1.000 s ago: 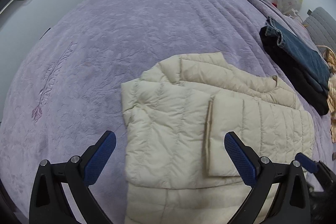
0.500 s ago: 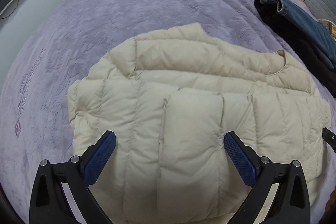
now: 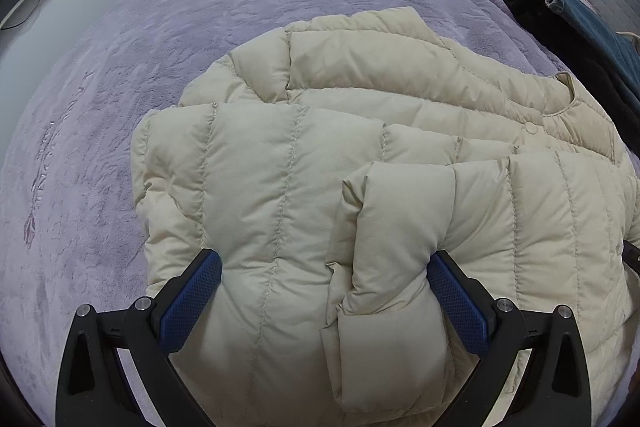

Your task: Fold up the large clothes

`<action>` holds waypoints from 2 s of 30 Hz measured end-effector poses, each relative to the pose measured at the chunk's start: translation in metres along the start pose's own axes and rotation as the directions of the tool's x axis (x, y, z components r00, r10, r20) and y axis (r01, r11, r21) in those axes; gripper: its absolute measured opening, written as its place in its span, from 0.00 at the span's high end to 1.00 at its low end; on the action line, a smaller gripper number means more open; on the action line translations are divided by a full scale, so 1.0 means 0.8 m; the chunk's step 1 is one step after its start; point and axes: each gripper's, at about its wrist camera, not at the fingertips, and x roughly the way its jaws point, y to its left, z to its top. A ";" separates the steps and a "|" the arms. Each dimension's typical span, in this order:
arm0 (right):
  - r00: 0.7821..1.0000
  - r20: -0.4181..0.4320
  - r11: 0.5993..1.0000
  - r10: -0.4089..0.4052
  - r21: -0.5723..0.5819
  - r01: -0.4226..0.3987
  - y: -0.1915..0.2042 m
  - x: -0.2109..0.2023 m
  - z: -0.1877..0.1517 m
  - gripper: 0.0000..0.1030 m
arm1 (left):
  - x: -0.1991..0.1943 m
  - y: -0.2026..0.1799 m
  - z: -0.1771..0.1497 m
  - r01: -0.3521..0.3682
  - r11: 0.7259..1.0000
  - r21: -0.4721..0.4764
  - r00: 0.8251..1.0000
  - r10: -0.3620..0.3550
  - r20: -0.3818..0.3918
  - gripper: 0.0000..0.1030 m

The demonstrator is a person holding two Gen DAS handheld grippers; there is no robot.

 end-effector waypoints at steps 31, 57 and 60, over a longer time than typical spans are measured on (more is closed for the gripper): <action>1.000 -0.002 0.999 0.015 0.044 -0.015 -0.002 -0.039 0.012 0.77 | -0.050 0.024 0.009 0.025 0.999 -0.021 0.999 -0.024 0.046 0.00; 0.996 -0.085 1.000 0.003 0.016 -0.002 0.002 -0.131 -0.071 0.27 | -0.073 0.058 -0.013 -0.036 0.998 -0.050 0.999 0.034 -0.028 0.00; 0.996 -0.089 1.000 0.022 0.013 -0.021 0.002 -0.149 -0.079 0.27 | -0.103 0.054 -0.018 -0.026 0.999 -0.038 1.000 0.026 -0.016 0.00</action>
